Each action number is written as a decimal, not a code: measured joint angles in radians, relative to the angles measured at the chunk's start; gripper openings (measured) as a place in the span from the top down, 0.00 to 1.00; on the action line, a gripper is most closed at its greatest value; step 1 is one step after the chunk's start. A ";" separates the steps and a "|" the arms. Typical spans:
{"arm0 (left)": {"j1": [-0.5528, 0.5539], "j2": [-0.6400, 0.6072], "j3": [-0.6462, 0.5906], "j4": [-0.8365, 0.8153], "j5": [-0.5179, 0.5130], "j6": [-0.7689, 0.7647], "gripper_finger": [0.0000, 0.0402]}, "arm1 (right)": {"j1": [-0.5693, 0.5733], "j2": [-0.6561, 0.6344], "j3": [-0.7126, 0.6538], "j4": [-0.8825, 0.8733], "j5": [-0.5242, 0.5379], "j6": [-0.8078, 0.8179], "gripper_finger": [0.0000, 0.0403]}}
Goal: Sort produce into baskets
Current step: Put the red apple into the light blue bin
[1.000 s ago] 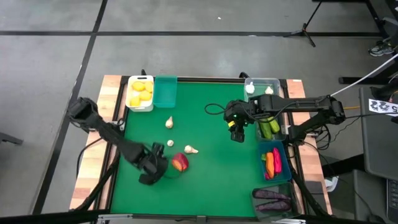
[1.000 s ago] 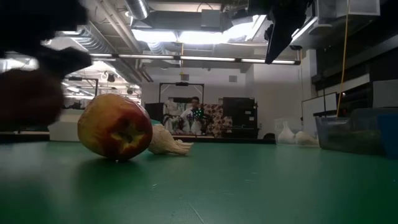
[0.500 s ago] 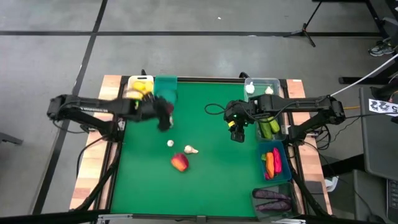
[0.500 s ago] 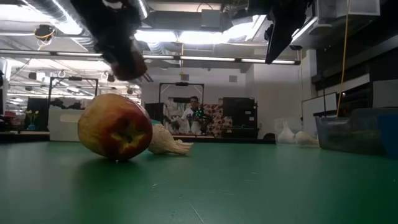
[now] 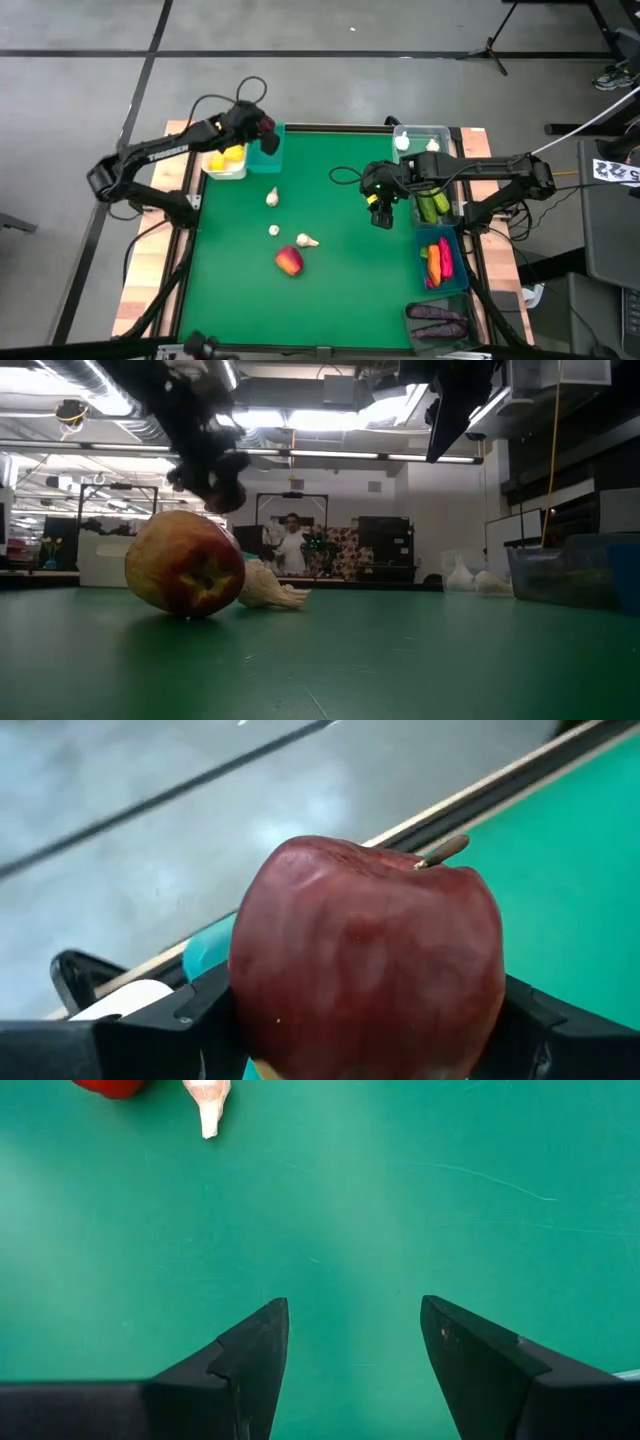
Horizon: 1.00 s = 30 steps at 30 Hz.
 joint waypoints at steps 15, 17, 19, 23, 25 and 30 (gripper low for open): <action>0.135 0.308 0.000 0.061 0.052 0.088 0.33 | 0.000 0.000 0.000 0.003 0.000 0.000 0.44; 0.136 0.312 0.000 0.075 0.070 0.101 0.33 | 0.000 0.000 0.000 0.003 0.000 0.000 0.44; 0.136 0.312 0.000 0.093 0.074 0.100 0.33 | 0.000 0.000 0.000 0.003 0.000 0.000 0.44; 0.136 0.312 0.000 0.106 0.078 0.080 0.33 | 0.000 0.000 0.000 0.005 0.000 0.000 0.44; 0.136 0.312 0.000 0.103 0.102 0.082 0.31 | 0.000 0.000 0.000 0.008 0.000 0.000 0.44; 0.136 0.312 0.000 0.103 0.122 0.088 0.24 | 0.000 0.000 0.000 0.007 0.000 0.000 0.44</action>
